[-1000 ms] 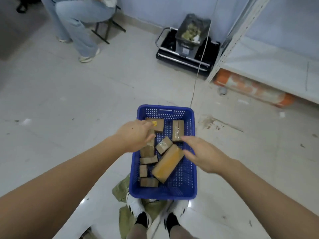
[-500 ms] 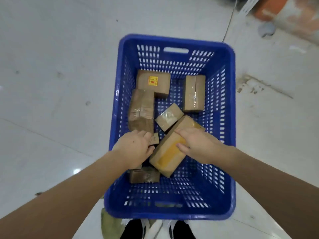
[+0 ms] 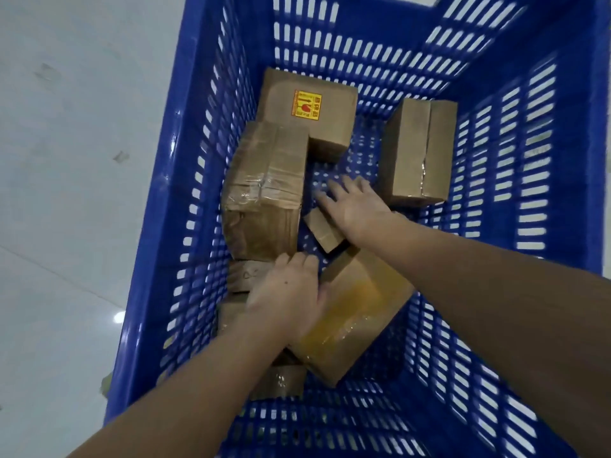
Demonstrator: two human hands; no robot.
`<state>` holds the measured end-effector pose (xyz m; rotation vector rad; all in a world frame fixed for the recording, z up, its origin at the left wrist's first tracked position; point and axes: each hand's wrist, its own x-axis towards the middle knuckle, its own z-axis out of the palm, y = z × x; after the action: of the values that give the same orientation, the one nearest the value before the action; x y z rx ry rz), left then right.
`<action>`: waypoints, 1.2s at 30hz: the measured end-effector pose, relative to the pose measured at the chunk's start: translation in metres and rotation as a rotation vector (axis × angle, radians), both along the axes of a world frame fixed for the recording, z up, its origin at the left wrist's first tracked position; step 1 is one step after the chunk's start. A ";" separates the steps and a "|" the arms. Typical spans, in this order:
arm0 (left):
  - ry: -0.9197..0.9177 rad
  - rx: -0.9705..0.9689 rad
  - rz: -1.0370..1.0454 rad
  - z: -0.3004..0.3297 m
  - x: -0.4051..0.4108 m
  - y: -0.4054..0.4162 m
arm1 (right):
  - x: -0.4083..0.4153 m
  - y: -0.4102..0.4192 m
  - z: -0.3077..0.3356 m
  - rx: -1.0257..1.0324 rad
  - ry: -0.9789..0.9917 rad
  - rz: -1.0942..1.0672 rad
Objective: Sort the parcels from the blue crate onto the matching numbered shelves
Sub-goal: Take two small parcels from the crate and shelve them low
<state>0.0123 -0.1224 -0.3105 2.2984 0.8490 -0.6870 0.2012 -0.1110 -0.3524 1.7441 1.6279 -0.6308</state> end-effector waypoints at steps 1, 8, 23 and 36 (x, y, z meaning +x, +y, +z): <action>-0.004 -0.003 0.007 -0.003 -0.001 -0.001 | -0.003 0.003 -0.007 -0.027 -0.018 0.048; -0.010 0.020 0.089 0.006 -0.008 -0.002 | -0.001 -0.008 0.006 0.119 0.106 0.030; -0.208 -0.540 0.804 0.155 0.014 -0.002 | 0.010 -0.121 0.244 0.882 1.036 -1.282; -0.558 -1.230 1.565 0.204 0.041 -0.010 | -0.009 -0.161 0.258 0.663 1.219 -1.410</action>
<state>0.0536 -0.1327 -0.1064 0.3052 1.1116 0.2038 0.1917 -0.2720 -0.0943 3.2905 0.8516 -2.3258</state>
